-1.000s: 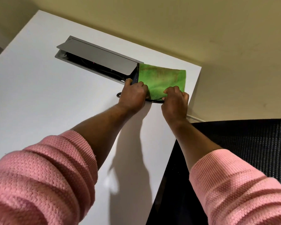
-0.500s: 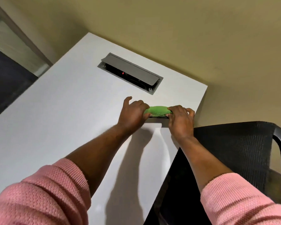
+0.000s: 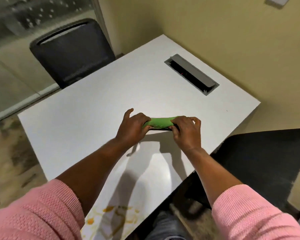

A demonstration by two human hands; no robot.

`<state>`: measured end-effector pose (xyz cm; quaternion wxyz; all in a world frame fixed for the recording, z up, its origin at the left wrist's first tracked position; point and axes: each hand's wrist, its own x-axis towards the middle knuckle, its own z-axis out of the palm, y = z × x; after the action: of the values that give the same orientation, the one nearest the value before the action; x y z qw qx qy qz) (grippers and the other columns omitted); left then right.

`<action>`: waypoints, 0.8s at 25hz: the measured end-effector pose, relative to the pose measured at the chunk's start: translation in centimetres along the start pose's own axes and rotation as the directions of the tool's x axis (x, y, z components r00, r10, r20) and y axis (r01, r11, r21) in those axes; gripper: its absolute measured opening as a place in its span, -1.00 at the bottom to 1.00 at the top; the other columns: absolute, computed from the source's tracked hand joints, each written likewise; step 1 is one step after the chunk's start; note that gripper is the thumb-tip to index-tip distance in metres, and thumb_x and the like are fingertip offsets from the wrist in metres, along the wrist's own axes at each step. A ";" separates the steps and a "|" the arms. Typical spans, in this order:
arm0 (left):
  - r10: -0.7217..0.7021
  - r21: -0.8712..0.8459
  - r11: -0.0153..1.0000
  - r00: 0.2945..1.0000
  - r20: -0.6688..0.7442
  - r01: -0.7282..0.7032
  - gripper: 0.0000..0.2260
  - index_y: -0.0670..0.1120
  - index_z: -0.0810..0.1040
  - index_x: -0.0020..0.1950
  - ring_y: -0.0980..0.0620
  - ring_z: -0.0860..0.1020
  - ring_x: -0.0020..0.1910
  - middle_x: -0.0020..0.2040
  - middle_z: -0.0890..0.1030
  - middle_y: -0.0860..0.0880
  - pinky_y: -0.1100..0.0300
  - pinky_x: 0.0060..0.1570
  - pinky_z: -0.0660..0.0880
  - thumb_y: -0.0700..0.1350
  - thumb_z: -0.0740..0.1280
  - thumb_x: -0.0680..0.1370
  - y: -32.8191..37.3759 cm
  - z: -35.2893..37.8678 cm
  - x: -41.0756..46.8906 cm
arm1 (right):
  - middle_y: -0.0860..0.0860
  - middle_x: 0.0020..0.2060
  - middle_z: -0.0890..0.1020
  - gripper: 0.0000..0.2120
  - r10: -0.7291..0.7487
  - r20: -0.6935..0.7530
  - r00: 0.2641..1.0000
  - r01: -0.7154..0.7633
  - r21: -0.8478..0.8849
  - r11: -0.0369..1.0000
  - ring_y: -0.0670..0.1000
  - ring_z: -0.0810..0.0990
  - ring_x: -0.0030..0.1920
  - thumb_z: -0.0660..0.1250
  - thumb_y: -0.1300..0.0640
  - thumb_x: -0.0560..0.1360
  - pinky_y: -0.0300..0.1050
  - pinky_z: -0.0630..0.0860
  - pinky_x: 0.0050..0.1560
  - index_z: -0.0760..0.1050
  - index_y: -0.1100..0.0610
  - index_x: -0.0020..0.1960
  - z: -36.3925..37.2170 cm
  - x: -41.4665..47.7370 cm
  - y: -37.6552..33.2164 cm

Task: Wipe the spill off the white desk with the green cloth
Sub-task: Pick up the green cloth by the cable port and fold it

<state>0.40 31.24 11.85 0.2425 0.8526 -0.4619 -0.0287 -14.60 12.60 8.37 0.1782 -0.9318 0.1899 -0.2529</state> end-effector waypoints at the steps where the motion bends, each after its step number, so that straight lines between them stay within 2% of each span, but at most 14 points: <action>1: -0.032 0.003 0.999 0.999 -0.026 0.033 -0.80 -0.12 0.68 0.15 -0.06 0.67 0.04 -0.01 0.70 -0.04 -0.11 0.52 0.14 -0.11 0.48 0.55 -0.7 -1.2 -3.0 | -0.02 -0.04 0.73 -0.81 -0.043 0.015 0.999 0.043 0.018 0.999 0.09 0.68 0.03 0.55 0.24 0.44 0.01 0.25 0.24 0.67 0.11 0.04 0.3 -0.9 -2.0; 5: -0.163 0.013 0.986 0.980 -0.110 0.166 -0.79 -0.14 0.68 0.13 -0.06 0.67 0.00 -0.02 0.71 -0.03 -0.16 0.52 0.20 -0.12 0.51 0.53 -2.5 -4.9 -14.1 | -0.05 -0.10 0.69 -0.88 -0.206 0.097 0.974 0.199 0.083 0.977 0.08 0.66 -0.04 0.52 0.20 0.46 0.07 0.29 0.27 0.65 0.08 -0.02 1.5 -4.9 -9.5; 11: -0.313 0.003 0.948 0.935 -0.168 0.318 -0.77 -0.14 0.69 0.13 -0.06 0.68 0.00 0.01 0.71 -0.04 -0.13 0.54 0.17 -0.09 0.52 0.52 -3.1 -7.3 -26.9 | 0.03 -0.10 0.71 -0.87 -0.355 0.207 0.912 0.325 0.165 0.931 0.16 0.69 -0.08 0.54 0.25 0.44 0.22 0.36 0.39 0.64 0.16 -0.04 2.5 -11.3 -17.2; 15: -0.359 -0.020 0.932 0.913 -0.192 0.362 -0.77 -0.15 0.69 0.13 -0.07 0.68 0.01 0.03 0.72 -0.04 -0.12 0.56 0.15 -0.09 0.52 0.52 -2.3 -6.5 -32.2 | 0.08 -0.03 0.75 -0.76 -0.400 0.273 0.875 0.358 0.193 0.914 0.17 0.73 -0.02 0.53 0.30 0.43 0.21 0.31 0.44 0.66 0.20 0.09 2.8 -14.7 -18.7; 20: -0.326 0.021 0.938 0.900 -0.290 0.346 -0.80 -0.15 0.69 0.05 -0.09 0.70 0.02 0.01 0.72 -0.06 -0.15 0.50 0.27 -0.14 0.56 0.47 -0.7 -3.3 -33.8 | 0.09 0.12 0.74 -0.67 -0.453 0.335 0.826 0.406 0.203 0.891 0.14 0.72 0.13 0.51 0.30 0.42 0.19 0.30 0.47 0.65 0.18 0.18 2.8 -15.6 -16.8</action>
<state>-17.47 59.91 8.55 0.2661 0.9230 -0.2694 0.0684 -21.17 34.70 6.99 0.2064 -0.9684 -0.0785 -0.1156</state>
